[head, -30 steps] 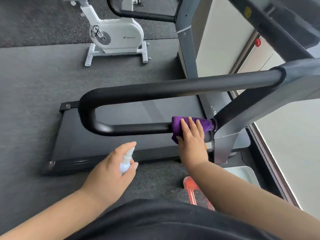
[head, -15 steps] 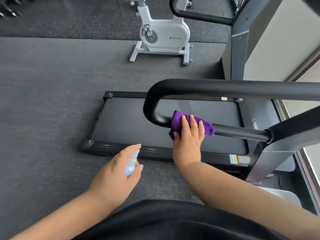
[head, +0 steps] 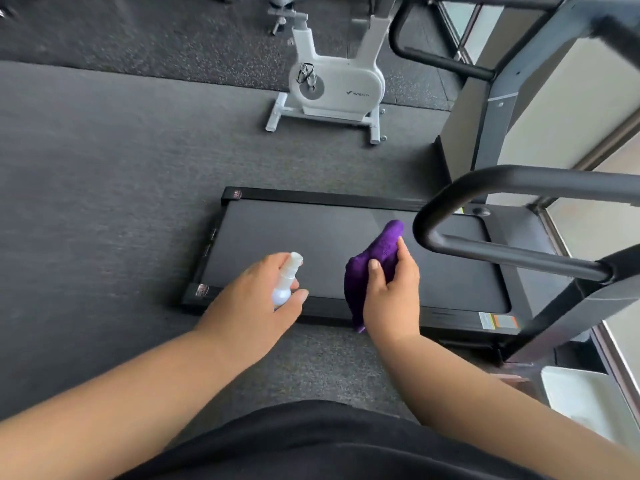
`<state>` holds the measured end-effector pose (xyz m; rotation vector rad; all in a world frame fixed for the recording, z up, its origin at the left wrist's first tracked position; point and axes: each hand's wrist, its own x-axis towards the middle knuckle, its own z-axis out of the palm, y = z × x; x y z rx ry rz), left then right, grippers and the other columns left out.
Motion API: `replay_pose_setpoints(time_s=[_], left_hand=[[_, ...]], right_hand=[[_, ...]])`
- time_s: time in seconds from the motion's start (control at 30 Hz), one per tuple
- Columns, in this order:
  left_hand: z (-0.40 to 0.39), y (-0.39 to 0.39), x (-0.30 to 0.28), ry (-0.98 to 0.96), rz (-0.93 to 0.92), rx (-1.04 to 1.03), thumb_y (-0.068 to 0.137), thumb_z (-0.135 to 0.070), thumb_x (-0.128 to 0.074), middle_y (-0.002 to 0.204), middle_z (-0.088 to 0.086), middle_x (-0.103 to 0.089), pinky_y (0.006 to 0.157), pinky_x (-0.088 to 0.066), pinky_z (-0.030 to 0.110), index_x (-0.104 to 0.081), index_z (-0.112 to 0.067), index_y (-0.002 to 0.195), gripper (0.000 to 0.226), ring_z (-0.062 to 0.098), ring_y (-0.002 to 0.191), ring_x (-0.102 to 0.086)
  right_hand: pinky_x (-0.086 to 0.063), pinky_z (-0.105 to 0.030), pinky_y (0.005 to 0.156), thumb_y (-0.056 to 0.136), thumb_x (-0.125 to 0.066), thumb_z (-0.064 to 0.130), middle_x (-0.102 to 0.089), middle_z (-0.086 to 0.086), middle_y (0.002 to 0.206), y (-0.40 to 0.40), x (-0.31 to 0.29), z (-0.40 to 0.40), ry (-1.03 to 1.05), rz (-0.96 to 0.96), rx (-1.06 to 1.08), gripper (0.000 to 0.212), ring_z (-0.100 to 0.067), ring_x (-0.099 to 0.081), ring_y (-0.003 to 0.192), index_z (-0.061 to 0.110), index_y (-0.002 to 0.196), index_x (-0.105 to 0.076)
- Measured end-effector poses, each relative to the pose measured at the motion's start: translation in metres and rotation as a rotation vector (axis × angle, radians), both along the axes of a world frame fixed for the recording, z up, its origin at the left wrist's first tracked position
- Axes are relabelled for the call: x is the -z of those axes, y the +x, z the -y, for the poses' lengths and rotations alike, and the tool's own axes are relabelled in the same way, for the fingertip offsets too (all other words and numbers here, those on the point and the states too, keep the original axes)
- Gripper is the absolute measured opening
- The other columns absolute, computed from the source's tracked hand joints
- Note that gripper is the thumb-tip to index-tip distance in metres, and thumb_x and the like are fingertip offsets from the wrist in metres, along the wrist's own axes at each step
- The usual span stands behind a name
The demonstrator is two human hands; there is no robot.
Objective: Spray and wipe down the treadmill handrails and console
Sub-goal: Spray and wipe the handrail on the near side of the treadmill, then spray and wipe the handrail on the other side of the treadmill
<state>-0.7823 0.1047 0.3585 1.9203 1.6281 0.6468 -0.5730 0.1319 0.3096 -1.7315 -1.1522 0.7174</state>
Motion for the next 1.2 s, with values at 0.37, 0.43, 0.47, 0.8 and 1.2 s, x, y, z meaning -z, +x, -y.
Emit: replay_pose_setpoints(time_s=[0.37,0.43,0.47,0.8,1.2], left_hand=[[-0.072,-0.103,-0.012,-0.045,0.226,-0.181,0.081,-0.043,-0.072,0.101,-0.028,-0.061,0.07,-0.04,0.012,-0.049,-0.046,0.117,0.042,-0.012,0.094,-0.056],[-0.088,-0.123,-0.009,-0.06,0.217,-0.177,0.081,-0.043,-0.068,0.099,-0.033,-0.06,0.069,-0.041,0.013,-0.044,-0.058,0.109,0.04,-0.016,0.094,-0.053],[-0.098,-0.132,-0.009,-0.071,0.208,-0.175,0.079,-0.045,-0.065,0.101,-0.036,-0.057,0.069,-0.045,0.018,-0.043,-0.062,0.107,0.039,-0.016,0.094,-0.053],[-0.251,-0.24,-0.002,-0.236,0.262,-0.37,0.076,-0.046,-0.066,0.092,-0.018,-0.067,0.077,-0.058,0.037,-0.051,-0.051,0.11,0.038,0.008,0.084,-0.068],[-0.318,-0.452,0.026,-0.092,0.128,-0.456,0.086,-0.047,-0.064,0.107,-0.03,-0.061,0.069,-0.04,0.016,-0.028,-0.077,0.117,0.056,-0.013,0.094,-0.055]], right_hand=[[-0.021,-0.021,0.114,0.089,-0.073,0.024,-0.038,0.011,0.146,-0.151,-0.017,-0.028,0.148,0.24,-0.579,0.073,-0.004,-0.028,0.136,0.024,0.151,-0.034],[-0.017,-0.013,0.112,0.083,-0.078,0.034,-0.039,0.011,0.147,-0.166,-0.013,-0.048,0.132,0.288,-0.654,0.082,-0.005,-0.029,0.134,0.026,0.152,-0.033],[-0.016,-0.01,0.111,0.08,-0.079,0.039,-0.039,0.013,0.147,-0.174,-0.01,-0.061,0.118,0.297,-0.687,0.086,-0.004,-0.028,0.134,0.027,0.151,-0.032],[-0.039,-0.03,0.106,0.063,-0.082,0.056,-0.041,0.025,0.141,-0.291,0.008,-0.236,-0.033,0.283,-0.839,0.106,-0.006,-0.037,0.131,0.044,0.149,-0.019],[-0.046,-0.033,0.075,0.07,-0.048,0.081,-0.055,0.017,0.105,-0.457,0.018,-0.373,-0.121,0.403,-0.837,0.082,-0.013,-0.056,0.09,0.071,0.139,-0.004]])
